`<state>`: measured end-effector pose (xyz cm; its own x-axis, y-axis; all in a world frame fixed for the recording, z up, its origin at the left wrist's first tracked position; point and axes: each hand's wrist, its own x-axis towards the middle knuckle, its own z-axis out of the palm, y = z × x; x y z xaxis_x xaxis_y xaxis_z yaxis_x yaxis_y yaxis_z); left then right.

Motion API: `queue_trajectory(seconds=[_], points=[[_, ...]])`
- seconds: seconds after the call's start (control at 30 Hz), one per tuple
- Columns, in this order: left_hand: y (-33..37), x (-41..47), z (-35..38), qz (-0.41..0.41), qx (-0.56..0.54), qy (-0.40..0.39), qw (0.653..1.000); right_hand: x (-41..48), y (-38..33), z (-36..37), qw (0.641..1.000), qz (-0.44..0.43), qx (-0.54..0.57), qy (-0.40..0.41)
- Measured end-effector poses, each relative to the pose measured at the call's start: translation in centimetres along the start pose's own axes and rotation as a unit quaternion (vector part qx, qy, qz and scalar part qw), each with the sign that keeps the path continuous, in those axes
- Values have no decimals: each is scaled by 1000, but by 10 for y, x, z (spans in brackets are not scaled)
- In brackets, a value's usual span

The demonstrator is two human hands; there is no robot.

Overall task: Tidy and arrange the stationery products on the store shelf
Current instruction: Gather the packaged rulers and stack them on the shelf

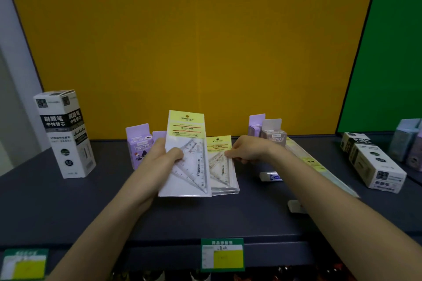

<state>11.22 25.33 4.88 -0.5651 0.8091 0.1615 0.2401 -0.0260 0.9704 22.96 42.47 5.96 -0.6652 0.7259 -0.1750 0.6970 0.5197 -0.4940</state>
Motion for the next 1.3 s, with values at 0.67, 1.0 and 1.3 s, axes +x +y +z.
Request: queue_trajectory(seconds=[0.67,1.0,1.3], points=[[-23,51,69,22,302,28,953,-7,23,8,998,-37,10,55],[-30,50,56,-68,170,-38,982,-9,23,14,992,-19,122,15],[-34,44,64,-69,39,-73,994,-14,3,29,973,-23,231,13]])
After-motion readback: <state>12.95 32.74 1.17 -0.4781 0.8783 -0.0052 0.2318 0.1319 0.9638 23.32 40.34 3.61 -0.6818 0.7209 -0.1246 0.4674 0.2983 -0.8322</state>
